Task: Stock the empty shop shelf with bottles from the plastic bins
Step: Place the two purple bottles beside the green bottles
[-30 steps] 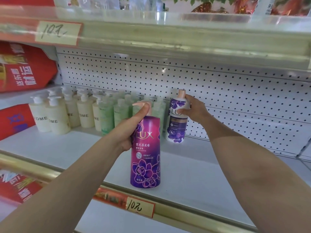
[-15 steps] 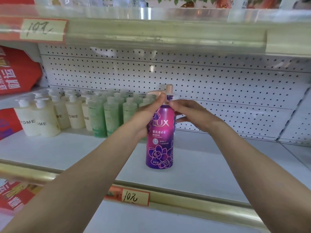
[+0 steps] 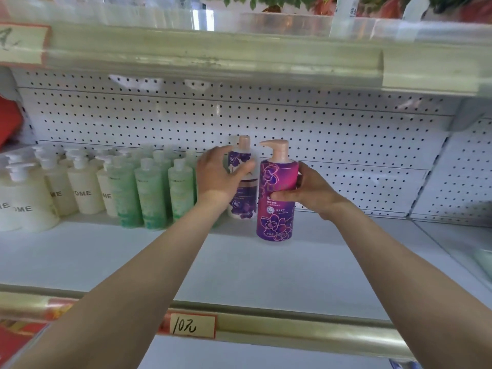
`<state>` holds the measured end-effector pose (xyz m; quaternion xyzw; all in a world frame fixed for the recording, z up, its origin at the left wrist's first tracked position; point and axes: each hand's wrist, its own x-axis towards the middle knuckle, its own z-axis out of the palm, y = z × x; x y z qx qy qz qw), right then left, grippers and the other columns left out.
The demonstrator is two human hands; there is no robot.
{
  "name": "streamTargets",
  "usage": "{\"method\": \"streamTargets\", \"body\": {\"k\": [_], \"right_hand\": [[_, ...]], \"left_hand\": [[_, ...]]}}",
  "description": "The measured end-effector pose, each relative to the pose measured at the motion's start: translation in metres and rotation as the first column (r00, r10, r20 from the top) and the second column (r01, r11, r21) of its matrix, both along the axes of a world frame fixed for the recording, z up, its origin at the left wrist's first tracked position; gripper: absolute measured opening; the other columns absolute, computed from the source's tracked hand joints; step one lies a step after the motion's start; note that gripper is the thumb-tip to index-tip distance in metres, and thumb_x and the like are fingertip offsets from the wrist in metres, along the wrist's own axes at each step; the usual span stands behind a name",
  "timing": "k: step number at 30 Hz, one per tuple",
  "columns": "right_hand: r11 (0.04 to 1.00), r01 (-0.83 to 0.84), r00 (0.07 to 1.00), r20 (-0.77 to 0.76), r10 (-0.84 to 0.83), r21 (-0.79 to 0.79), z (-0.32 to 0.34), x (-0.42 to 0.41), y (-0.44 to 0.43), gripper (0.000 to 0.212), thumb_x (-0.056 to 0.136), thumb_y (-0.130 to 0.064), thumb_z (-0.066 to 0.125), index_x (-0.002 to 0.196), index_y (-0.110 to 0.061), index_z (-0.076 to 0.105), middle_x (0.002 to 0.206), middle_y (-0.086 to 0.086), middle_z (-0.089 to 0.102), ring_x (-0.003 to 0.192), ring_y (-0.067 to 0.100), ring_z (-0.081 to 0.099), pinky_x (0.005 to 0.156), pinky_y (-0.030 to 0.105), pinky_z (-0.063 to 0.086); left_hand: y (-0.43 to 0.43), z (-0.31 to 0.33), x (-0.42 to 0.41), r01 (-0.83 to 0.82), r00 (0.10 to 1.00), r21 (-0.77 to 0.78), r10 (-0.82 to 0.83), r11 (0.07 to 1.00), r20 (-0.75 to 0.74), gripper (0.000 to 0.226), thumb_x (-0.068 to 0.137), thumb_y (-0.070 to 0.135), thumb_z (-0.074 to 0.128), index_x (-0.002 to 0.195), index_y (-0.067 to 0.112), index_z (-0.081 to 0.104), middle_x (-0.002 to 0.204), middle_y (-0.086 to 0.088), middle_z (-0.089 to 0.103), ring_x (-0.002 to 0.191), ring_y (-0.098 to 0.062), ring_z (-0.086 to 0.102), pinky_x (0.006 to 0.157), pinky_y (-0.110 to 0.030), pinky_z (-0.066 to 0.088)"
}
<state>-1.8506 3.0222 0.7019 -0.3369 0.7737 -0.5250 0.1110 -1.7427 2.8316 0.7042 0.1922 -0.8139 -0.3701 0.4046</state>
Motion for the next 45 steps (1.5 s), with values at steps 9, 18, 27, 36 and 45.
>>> {"method": "streamTargets", "body": {"k": [9,18,27,36,45], "right_hand": [[0.982,0.184,0.983,-0.014,-0.183,0.042,-0.03,-0.059,-0.015,0.073,0.066,-0.019,0.093,0.128,-0.019,0.055,0.106,-0.006,0.069,0.099,0.012,0.066,0.092,0.038,0.056],[0.962,0.256,0.964,-0.103,-0.245,0.101,-0.031,-0.089,-0.046,0.074,0.066,-0.027,0.093,0.128,-0.023,0.054,0.1,-0.013,0.062,0.095,0.013,0.06,0.075,0.022,0.046],[0.966,0.183,0.981,-0.105,-0.165,0.184,-0.027,-0.11,-0.049,0.077,0.068,-0.025,0.092,0.133,-0.022,0.051,0.112,-0.006,0.063,0.104,0.018,0.062,0.078,0.03,0.051],[0.955,0.165,0.986,-0.062,-0.154,0.246,-0.02,-0.109,-0.051,0.078,0.071,-0.02,0.091,0.136,-0.019,0.048,0.123,0.0,0.065,0.112,0.024,0.063,0.089,0.039,0.055],[0.851,0.455,0.887,-0.216,-0.407,0.264,-0.01,-0.065,-0.047,0.097,0.079,-0.031,0.084,0.152,-0.008,0.026,0.141,0.014,0.053,0.126,0.031,0.054,0.089,0.038,0.049]], "left_hand": [[-0.058,-0.052,-0.004,-0.179,0.947,-0.347,0.257,0.921,0.194,0.068,0.088,0.059,0.061,0.149,0.043,0.036,0.166,0.0,0.014,0.153,-0.025,-0.005,0.124,-0.047,-0.003],[-0.062,-0.065,-0.007,-0.231,0.948,-0.417,0.299,0.879,0.105,0.065,0.089,0.044,0.068,0.148,0.039,0.04,0.146,0.002,0.054,0.154,-0.028,0.001,0.123,-0.051,0.001],[-0.061,-0.065,-0.006,-0.246,0.939,-0.475,0.329,0.845,0.1,0.065,0.091,0.041,0.065,0.15,0.038,0.038,0.146,0.002,0.053,0.154,-0.028,0.004,0.124,-0.05,0.002],[-0.06,-0.062,-0.006,-0.226,0.935,-0.444,0.321,0.867,0.151,0.066,0.091,0.046,0.063,0.15,0.04,0.034,0.15,0.003,0.049,0.154,-0.028,-0.001,0.123,-0.051,0.0],[-0.059,-0.044,0.006,-0.11,0.883,-0.446,0.293,0.888,0.366,0.075,0.093,0.054,0.055,0.155,0.044,0.014,0.162,0.003,0.028,0.153,-0.03,-0.012,0.122,-0.053,-0.004]]}}
